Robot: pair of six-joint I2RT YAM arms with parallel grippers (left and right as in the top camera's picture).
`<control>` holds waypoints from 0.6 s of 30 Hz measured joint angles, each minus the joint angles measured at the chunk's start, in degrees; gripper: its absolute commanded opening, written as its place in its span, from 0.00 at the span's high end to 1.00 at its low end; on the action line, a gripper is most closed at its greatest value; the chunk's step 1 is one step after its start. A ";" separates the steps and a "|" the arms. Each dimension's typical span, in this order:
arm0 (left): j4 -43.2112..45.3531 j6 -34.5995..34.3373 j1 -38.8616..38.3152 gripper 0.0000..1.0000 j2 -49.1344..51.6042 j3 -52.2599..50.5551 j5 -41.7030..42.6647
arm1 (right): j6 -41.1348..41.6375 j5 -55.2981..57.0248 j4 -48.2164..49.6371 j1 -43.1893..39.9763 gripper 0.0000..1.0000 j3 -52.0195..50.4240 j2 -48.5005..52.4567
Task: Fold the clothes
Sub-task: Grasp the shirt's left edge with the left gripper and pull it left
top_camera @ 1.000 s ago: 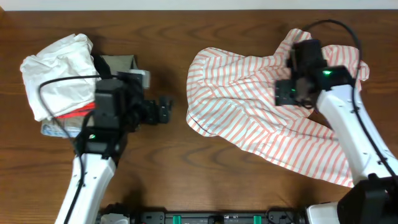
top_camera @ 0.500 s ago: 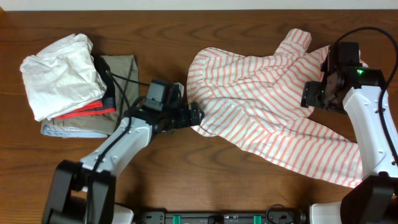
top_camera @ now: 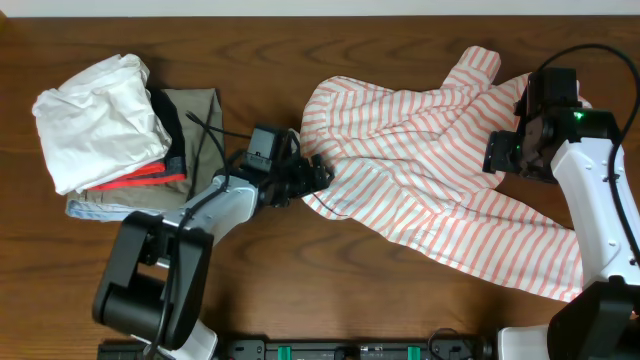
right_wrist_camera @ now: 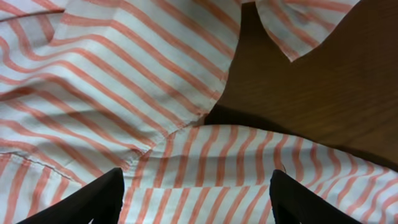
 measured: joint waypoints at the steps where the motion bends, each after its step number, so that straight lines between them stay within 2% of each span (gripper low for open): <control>1: 0.66 -0.07 0.02 0.32 0.44 0.00 0.37 | 0.00 -0.07 0.00 0.00 0.28 0.00 0.00; 3: 1.11 -0.37 0.04 0.57 0.96 -0.07 0.79 | 0.00 -0.09 0.00 0.00 0.29 0.00 0.00; 4: 1.07 -0.31 0.04 0.75 1.18 -0.15 0.96 | 0.02 -0.11 0.00 0.00 0.29 0.00 0.00; 5: 1.03 -0.46 0.04 0.88 1.38 -0.26 1.05 | 0.00 -0.11 0.00 0.00 0.29 0.00 0.00; 6: 1.01 -0.42 0.00 0.94 1.49 -0.35 1.03 | 0.02 -0.11 0.02 0.00 0.30 0.00 0.00; 13: 0.28 3.50 0.15 0.94 0.50 -0.44 0.46 | 0.00 -0.11 0.55 0.00 0.30 0.00 0.00; 18: -3.13 8.68 3.13 0.94 -8.50 -0.57 -5.84 | 0.02 -0.11 0.61 0.00 0.29 -0.02 0.00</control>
